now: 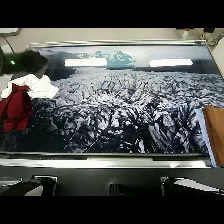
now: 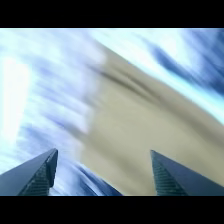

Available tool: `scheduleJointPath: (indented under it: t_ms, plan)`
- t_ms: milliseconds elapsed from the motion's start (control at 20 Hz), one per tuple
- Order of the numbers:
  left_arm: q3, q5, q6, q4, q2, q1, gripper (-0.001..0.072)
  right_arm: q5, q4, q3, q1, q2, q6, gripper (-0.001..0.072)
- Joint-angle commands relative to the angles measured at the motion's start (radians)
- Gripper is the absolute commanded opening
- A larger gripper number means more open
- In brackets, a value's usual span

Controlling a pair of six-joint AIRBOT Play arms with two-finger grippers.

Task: Fold the clothes and pants, and hang the long-sleeved shirts on hangers.

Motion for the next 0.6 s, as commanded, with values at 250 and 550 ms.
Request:
scheduleJointPath:
  t_ms: [250, 550]
  plan:
    - [0.096, -0.475, -0.181, 0.342, -0.298, -0.072, 0.072, 0.19, -0.392, 0.097, 0.85, -0.005, 0.112, 0.0632]
    - [-0.328, -0.209, -0.214, 0.236, -0.161, -0.113, 0.072, 0.224, -0.402, -0.194, 1.097, -0.038, 0.169, 0.0694]
